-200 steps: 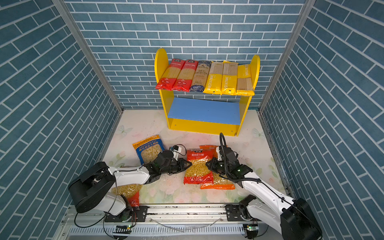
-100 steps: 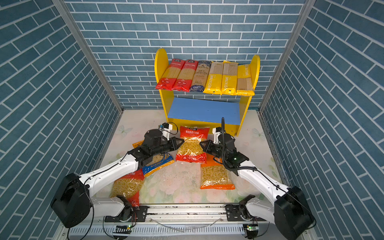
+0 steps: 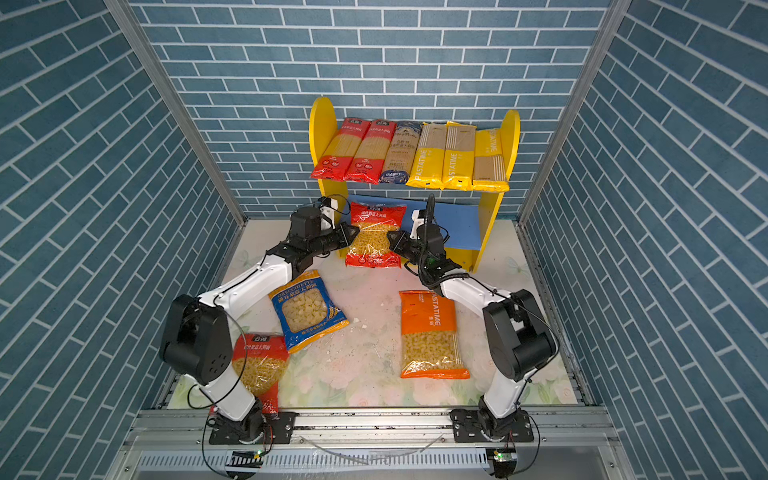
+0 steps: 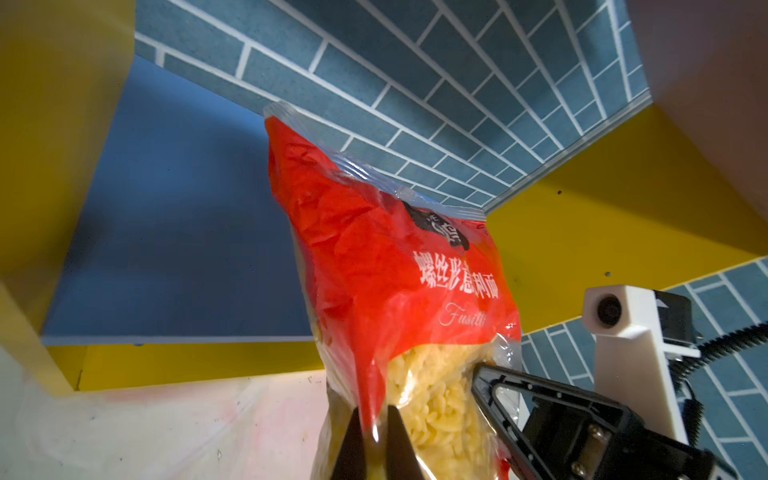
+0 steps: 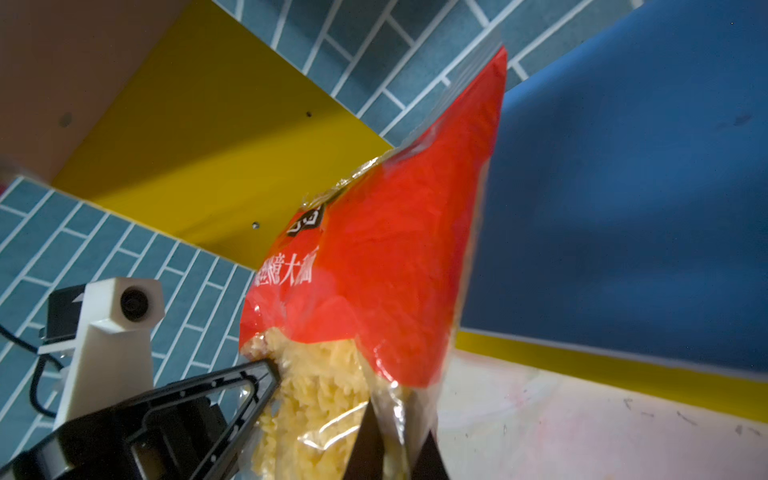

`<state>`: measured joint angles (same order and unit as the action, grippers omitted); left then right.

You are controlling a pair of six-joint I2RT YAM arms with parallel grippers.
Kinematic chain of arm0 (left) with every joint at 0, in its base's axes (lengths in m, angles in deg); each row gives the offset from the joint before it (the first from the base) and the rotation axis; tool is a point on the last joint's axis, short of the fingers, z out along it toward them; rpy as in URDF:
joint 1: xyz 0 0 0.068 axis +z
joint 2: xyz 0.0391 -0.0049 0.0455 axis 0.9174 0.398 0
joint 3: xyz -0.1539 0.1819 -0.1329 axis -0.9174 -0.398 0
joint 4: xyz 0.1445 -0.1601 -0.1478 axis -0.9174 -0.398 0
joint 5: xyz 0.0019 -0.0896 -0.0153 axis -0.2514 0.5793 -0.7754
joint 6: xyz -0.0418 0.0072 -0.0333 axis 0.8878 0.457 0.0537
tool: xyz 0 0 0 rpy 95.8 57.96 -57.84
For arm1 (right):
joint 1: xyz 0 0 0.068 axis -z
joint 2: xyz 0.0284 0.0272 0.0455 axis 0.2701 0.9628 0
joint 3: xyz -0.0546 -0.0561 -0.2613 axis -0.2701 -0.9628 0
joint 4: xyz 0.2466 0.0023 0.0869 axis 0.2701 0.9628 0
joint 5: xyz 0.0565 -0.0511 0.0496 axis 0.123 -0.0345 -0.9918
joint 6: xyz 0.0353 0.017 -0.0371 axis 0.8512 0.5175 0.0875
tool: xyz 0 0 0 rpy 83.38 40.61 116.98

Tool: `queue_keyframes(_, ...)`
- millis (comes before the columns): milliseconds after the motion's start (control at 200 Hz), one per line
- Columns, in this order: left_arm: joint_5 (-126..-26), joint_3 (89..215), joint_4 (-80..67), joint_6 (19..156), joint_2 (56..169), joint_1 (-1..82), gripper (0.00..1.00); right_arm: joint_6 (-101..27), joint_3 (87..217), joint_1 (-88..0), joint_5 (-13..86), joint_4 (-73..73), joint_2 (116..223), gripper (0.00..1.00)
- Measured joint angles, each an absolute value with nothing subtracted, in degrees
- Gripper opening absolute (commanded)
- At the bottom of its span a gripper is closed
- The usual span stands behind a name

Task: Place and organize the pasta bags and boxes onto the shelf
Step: 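Carry the red fusilli bag with both grippers into the lower blue shelf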

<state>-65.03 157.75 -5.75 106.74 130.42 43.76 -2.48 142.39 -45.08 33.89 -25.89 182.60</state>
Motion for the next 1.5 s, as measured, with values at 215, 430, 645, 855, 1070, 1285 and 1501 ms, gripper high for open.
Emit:
queue_keyframes(215,-66.86,163.21,-5.92,107.06,138.60,43.87,0.00,-2.42,144.64,-43.59,37.00,-26.94,188.08,0.33)
queue_keyframes(430,-68.48,164.94,-6.36,108.96,140.11,43.69,0.00,-2.39,143.26,-42.83,38.03,-27.35,185.61,0.52)
queue_keyframes(645,-69.09,165.22,-6.86,111.06,140.13,43.69,0.00,-1.80,130.30,-43.05,36.26,-28.99,176.15,0.69)
queue_keyframes(855,-70.30,167.17,-10.05,111.48,140.24,43.76,0.00,0.99,124.01,-43.05,30.70,-30.56,177.26,0.75)
queue_keyframes(1070,-70.45,169.46,-12.72,111.52,141.11,43.69,0.00,7.16,124.71,-43.59,23.38,-40.81,183.67,0.50)
queue_keyframes(1285,-70.51,175.71,-17.14,109.71,143.30,43.93,0.11,11.84,127.70,-44.73,21.61,-45.03,184.28,0.17)
queue_keyframes(1501,-71.00,177.51,-19.19,106.82,142.86,44.20,0.36,15.49,132.93,-45.14,23.75,-45.75,184.59,0.06)
